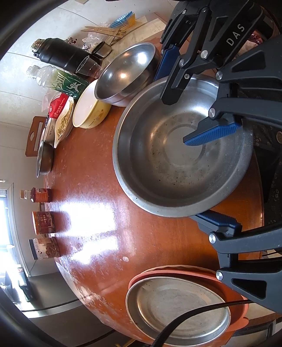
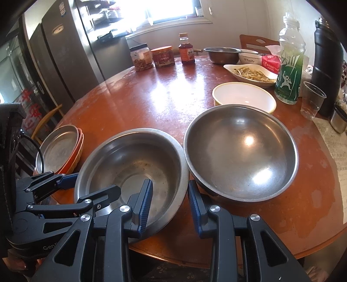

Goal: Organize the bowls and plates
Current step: 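Carry the large steel bowl beside the plate stack and lower it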

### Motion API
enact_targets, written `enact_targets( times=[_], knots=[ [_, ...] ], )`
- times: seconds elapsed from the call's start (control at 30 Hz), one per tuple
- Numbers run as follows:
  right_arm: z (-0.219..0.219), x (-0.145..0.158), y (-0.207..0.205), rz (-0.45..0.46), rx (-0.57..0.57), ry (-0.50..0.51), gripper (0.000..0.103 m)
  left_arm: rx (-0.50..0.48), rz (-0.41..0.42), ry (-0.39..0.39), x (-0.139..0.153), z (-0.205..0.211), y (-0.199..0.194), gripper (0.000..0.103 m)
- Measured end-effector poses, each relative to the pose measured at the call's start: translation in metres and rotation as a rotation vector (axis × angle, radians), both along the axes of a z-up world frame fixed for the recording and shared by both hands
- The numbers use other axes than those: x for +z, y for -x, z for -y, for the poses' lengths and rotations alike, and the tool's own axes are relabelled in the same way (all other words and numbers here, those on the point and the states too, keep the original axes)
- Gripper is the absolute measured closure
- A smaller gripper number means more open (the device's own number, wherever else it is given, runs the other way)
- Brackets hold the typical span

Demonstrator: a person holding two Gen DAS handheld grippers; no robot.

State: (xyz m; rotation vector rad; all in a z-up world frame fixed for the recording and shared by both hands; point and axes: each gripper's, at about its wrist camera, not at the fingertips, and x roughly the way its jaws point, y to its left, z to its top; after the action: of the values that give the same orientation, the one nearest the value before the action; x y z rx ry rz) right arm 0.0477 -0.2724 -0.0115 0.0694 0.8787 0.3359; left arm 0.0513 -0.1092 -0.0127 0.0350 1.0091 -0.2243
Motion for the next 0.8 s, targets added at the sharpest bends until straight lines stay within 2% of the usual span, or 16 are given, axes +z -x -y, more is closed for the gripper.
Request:
enact_targets(
  times=[0.43, 0.57, 0.8],
  knots=[
    [0.004, 0.002, 0.001, 0.0, -0.006, -0.016, 0.065, 0.001, -0.02, 0.015, -0.009, 0.004, -0.02, 0.046],
    [0.004, 0.005, 0.002, 0.007, -0.007, -0.008, 0.064, 0.001, -0.019, 0.04, -0.008, 0.001, -0.02, 0.046],
    [0.001, 0.009, 0.008, 0.029, -0.009, 0.005, 0.064, 0.01, -0.006, 0.038, -0.006, -0.002, -0.016, 0.045]
  ],
)
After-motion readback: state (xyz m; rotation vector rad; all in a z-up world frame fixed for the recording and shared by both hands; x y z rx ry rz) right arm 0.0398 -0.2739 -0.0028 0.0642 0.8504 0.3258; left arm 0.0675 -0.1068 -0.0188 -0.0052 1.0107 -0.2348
